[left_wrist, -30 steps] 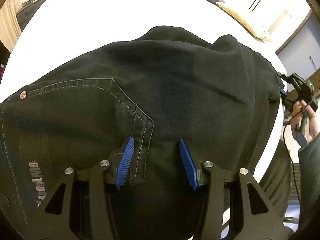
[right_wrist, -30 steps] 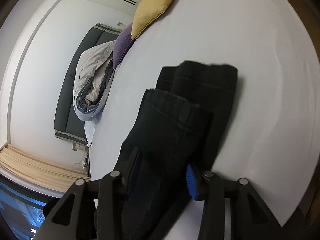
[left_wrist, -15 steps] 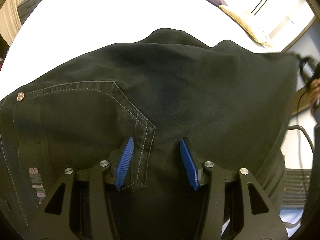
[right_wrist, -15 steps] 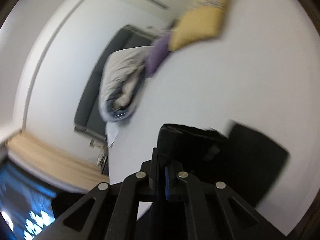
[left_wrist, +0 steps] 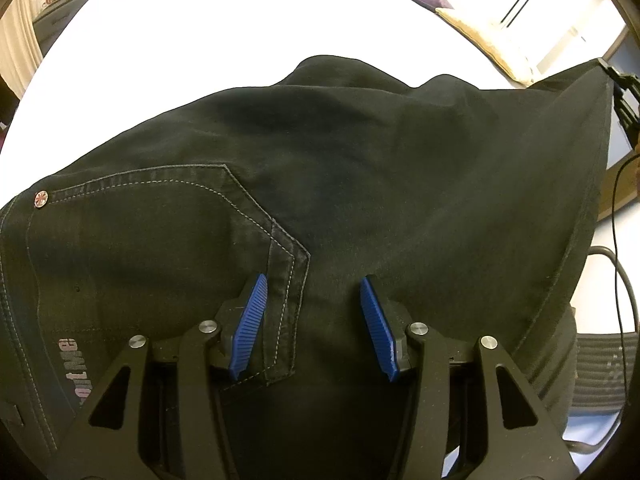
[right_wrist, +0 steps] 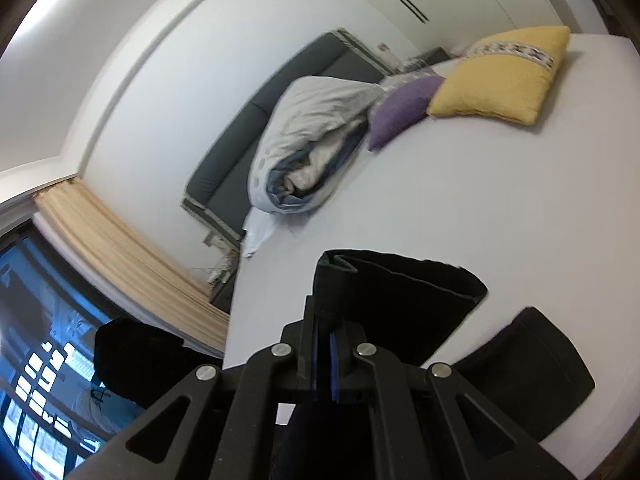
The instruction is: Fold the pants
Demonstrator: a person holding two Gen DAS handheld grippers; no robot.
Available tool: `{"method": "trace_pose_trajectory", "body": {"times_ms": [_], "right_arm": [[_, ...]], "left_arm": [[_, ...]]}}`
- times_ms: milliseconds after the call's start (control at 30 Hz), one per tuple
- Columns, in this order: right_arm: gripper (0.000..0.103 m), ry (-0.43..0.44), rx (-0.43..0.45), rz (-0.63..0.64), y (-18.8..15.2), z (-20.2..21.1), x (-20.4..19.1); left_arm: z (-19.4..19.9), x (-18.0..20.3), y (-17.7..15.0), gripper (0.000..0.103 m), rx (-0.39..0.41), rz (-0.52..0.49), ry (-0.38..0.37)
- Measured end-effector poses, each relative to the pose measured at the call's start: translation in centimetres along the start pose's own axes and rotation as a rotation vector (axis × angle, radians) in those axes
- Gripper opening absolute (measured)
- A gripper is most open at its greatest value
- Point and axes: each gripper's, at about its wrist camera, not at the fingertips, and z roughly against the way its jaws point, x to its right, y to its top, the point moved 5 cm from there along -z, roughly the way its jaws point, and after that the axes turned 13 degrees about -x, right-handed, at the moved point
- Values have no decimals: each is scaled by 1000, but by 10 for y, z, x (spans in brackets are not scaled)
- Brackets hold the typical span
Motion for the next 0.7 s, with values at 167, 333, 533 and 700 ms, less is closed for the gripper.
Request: {"method": "trace_pose_trajectory", "body": {"times_ms": [167, 333, 533, 700], "right_arm": [[6, -70, 63, -251, -57, 8, 101], [11, -115, -12, -583, -129, -3, 202], [42, -51, 101, -610, -134, 21, 206], [38, -21, 140, -716, -137, 24, 219]], "left_arm": [[1, 3, -3, 48, 9, -7, 10], [-2, 11, -6, 49, 9, -38, 45], [-4, 16, -8, 50, 15, -34, 52], [-4, 18, -9, 50, 17, -30, 51]]}}
